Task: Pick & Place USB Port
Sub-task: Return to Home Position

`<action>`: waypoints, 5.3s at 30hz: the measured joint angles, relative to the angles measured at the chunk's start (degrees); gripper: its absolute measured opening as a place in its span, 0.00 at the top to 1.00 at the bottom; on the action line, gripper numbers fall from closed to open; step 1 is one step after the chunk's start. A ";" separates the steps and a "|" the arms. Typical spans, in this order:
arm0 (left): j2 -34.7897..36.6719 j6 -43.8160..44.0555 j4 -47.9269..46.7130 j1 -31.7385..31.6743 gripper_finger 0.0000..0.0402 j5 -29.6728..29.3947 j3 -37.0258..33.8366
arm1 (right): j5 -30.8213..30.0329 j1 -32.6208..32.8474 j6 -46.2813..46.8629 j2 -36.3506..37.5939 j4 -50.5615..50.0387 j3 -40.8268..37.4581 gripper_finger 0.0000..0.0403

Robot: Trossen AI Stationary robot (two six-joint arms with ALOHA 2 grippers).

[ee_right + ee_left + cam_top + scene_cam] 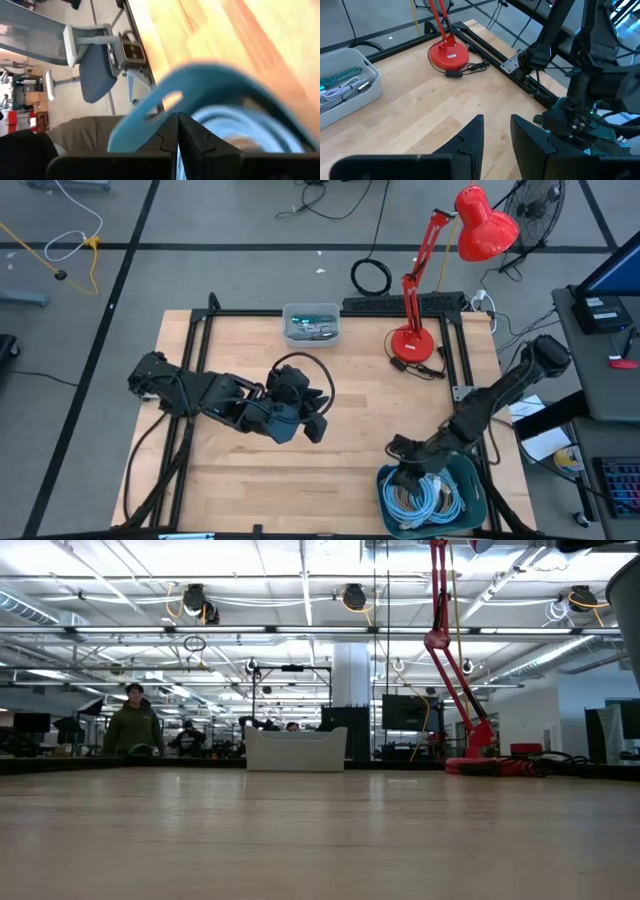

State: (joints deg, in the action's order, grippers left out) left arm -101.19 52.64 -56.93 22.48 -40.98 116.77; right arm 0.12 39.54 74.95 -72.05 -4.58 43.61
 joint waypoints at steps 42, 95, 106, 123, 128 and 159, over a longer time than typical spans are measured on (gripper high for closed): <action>0.03 -1.51 -1.60 0.42 0.76 3.14 0.00 | -6.54 -6.81 -6.67 -3.43 -6.63 2.72 1.00; 2.24 -44.43 -2.05 -32.33 0.76 43.76 -0.07 | -4.43 -38.35 -53.23 39.65 11.90 -17.74 1.00; 2.19 -44.59 -3.30 -33.03 0.76 43.99 -0.07 | 3.02 -38.32 -48.36 52.52 24.00 -37.25 1.00; 2.15 -43.49 -3.32 -33.46 0.76 43.44 -0.07 | 3.15 -38.30 -47.22 58.95 17.62 -42.66 1.00; 2.15 -43.29 -3.32 -33.44 0.76 43.44 -0.07 | 2.54 -38.30 -49.21 58.95 16.35 -42.73 1.00; 2.13 -45.10 -3.00 -34.28 0.76 43.42 -0.05 | 1.43 -38.32 -50.20 62.96 6.92 -42.81 1.00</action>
State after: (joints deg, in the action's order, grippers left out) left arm -99.07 7.54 -59.93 -11.80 2.43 116.73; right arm 1.55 1.21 24.75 -9.09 2.34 0.80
